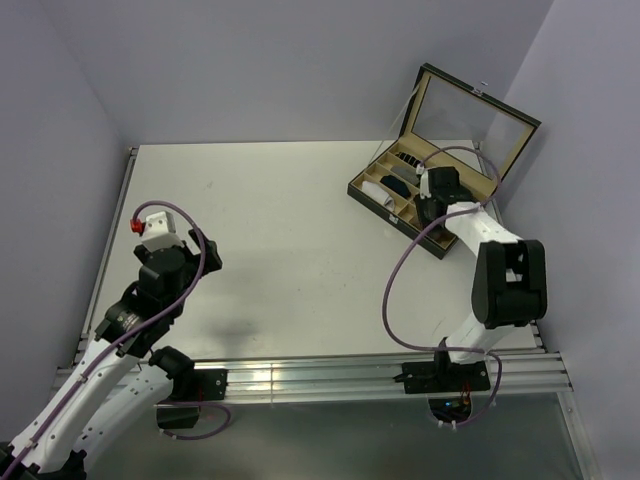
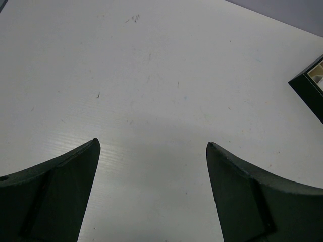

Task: Roll the socks
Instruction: Place the sock in the storage box, then reset both arms

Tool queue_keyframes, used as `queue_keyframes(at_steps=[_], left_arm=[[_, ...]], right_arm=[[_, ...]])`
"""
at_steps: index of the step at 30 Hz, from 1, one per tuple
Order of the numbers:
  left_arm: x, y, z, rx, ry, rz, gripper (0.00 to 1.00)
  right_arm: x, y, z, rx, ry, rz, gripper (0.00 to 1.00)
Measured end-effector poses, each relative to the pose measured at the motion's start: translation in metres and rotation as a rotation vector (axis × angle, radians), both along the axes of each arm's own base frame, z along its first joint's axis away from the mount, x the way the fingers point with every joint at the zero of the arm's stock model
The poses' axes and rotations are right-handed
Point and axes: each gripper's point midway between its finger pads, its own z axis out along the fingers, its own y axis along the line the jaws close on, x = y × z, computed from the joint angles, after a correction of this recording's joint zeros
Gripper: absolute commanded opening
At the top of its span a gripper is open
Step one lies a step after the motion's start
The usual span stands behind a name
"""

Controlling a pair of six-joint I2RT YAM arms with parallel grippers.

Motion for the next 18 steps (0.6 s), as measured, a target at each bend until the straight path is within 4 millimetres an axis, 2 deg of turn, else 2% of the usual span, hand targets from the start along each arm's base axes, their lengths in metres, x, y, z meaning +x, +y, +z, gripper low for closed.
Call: queue_keyframes(at_steps=[2, 4, 8, 10, 12, 14, 16, 18], left_arm=[[0.000, 0.001, 0.001, -0.002, -0.004, 0.002, 0.91], [-0.001, 0.002, 0.003, -0.006, -0.013, 0.004, 0.92], [-0.003, 0.005, 0.008, -0.014, -0.032, 0.014, 0.93], [-0.005, 0.007, 0.009, -0.013, -0.032, 0.022, 0.94], [-0.007, 0.010, 0.015, -0.009, -0.031, 0.033, 0.94], [-0.009, 0.015, 0.029, -0.012, -0.047, 0.048, 0.95], [-0.012, 0.018, 0.048, -0.025, -0.076, 0.060, 0.95], [-0.014, 0.023, 0.070, -0.045, -0.116, 0.074, 0.96]], right_arm=[[-0.005, 0.000, 0.018, 0.010, -0.029, -0.026, 0.39], [-0.010, -0.003, 0.049, 0.014, -0.091, -0.071, 0.39], [-0.017, -0.018, 0.153, 0.027, -0.352, -0.239, 0.43], [-0.031, -0.025, 0.218, 0.060, -0.527, -0.324, 0.47], [-0.054, -0.031, 0.274, 0.104, -0.687, -0.387, 0.53], [-0.087, -0.037, 0.324, 0.153, -0.836, -0.449, 0.61], [-0.120, -0.042, 0.355, 0.193, -0.946, -0.496, 0.71], [-0.148, -0.045, 0.371, 0.222, -1.018, -0.521, 0.74]])
